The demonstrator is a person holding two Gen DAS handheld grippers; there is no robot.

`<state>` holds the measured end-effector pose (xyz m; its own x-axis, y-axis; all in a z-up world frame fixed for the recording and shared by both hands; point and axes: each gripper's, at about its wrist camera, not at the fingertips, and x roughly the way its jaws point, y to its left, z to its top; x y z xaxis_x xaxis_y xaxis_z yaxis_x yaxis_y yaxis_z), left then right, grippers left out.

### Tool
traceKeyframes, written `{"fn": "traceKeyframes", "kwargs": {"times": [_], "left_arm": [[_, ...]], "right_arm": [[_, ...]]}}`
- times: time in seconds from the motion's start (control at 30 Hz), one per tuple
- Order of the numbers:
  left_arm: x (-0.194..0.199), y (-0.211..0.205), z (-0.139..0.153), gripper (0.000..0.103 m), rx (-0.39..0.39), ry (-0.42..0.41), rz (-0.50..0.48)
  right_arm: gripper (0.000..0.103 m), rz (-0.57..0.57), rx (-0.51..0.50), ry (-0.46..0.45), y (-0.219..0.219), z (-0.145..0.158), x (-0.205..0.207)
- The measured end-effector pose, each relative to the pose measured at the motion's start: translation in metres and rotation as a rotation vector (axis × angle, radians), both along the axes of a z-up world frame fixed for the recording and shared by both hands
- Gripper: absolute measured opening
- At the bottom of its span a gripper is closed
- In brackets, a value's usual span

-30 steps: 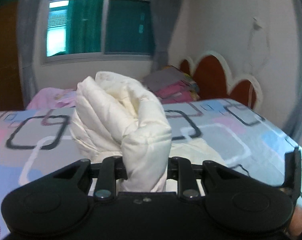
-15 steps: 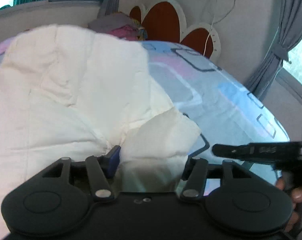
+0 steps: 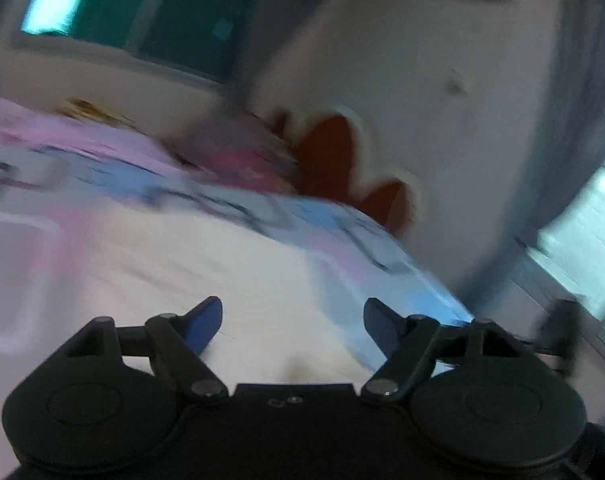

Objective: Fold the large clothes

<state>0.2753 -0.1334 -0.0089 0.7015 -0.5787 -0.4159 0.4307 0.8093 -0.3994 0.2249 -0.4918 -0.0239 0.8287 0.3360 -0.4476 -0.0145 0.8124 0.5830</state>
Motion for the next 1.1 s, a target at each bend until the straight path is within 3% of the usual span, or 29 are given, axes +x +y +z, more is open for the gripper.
{"fn": "traceKeyframes", "kwargs": {"times": [0.07,0.13,0.37,0.4,0.43,0.6,0.83,0.97,1.1], "left_arm": [[0.024,0.027,-0.009,0.063,0.0,0.026,0.085],[0.047,0.045,-0.021,0.062,-0.026,0.071,0.121],[0.091,0.044,-0.053,0.049,-0.011,0.158,0.069],[0.095,0.036,-0.051,0.049,-0.002,0.154,0.054],[0.098,0.031,-0.051,0.049,0.011,0.149,0.034],[0.106,0.006,-0.055,0.049,0.049,0.122,-0.073],[0.119,-0.033,-0.078,0.049,0.18,0.139,-0.13],[0.132,-0.047,-0.095,0.05,0.224,0.192,-0.142],[0.141,-0.053,-0.106,0.051,0.255,0.235,-0.149]], "right_arm": [[0.059,0.046,-0.014,-0.02,0.016,0.011,0.024],[0.059,0.1,-0.043,-0.03,0.032,0.019,0.05],[0.057,0.248,-0.083,0.095,0.07,0.003,0.118],[0.044,0.263,-0.089,0.09,0.072,0.0,0.118],[0.013,0.273,-0.09,0.093,0.072,-0.003,0.117],[0.012,0.196,-0.129,0.079,0.063,-0.017,0.098],[0.012,0.108,-0.154,0.194,0.048,-0.056,0.102],[0.012,0.101,-0.107,0.248,0.039,-0.087,0.11],[0.012,0.092,-0.105,0.269,0.036,-0.099,0.115]]}}
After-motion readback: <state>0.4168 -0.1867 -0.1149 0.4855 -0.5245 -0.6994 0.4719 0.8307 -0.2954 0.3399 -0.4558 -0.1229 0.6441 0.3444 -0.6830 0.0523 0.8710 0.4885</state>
